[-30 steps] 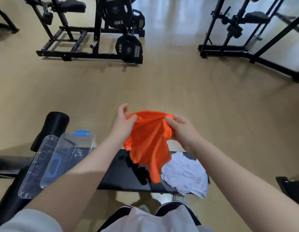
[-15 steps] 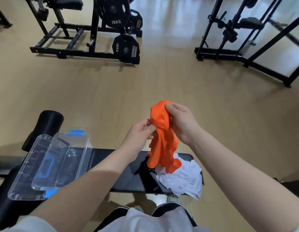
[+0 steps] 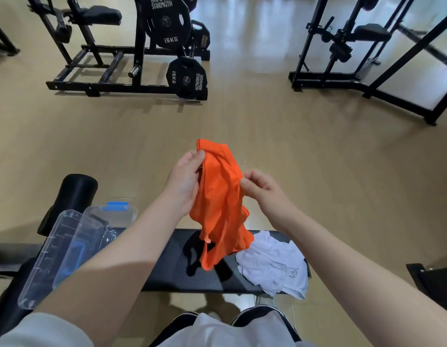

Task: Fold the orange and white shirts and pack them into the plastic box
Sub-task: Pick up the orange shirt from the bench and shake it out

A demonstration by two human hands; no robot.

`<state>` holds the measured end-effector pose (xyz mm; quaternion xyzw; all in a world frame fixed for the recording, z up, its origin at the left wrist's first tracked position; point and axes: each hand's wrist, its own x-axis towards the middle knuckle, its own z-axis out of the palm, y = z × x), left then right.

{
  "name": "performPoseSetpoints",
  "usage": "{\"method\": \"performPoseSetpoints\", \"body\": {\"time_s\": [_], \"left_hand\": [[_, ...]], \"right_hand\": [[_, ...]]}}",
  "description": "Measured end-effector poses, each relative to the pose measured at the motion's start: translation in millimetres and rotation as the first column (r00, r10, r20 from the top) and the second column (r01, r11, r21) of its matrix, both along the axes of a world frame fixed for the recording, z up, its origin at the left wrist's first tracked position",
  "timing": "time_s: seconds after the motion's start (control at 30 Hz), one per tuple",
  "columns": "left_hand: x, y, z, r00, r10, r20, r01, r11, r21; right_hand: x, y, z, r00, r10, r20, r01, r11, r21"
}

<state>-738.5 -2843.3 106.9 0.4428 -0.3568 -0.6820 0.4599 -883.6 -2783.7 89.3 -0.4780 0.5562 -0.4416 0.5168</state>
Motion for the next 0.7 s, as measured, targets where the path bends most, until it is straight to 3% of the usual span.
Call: {"method": "performPoseSetpoints", "body": {"time_s": [0.13,0.27,0.33,0.53,0.6,0.7], "left_hand": [[2.9,6.0,-14.5,0.942,0.014,0.335,0.022,0.994,-0.104],[-3.5,34.3,-24.3,0.940,-0.199,0.277,0.248,0.956,-0.157],[-6.9,44.4,-32.0,0.906,-0.271,0.325,0.343,0.921,-0.185],[-7.5,44.9,-44.5,0.869,0.024,0.494,0.132,0.951,-0.279],[-6.9,44.4,-50.7,0.841,0.038,0.540,0.124,0.957,-0.261],[-13.7,47.3,-57.0,0.754,0.045,0.656,0.153,0.958,-0.242]], "right_hand": [[9.0,-8.9,12.2,0.979,-0.110,0.174,0.112,0.994,-0.003],[13.6,-15.4,23.8,0.906,-0.170,0.389,0.139,0.985,0.106],[11.8,-16.9,30.3,0.863,-0.183,0.471,0.136,0.982,0.132],[-13.6,-13.3,53.5,0.734,-0.193,0.651,0.118,0.980,0.158],[-29.2,-10.0,57.7,0.638,-0.204,0.743,0.127,0.979,0.159],[-59.5,0.8,61.1,0.582,-0.222,0.782,0.201,0.971,0.125]]}}
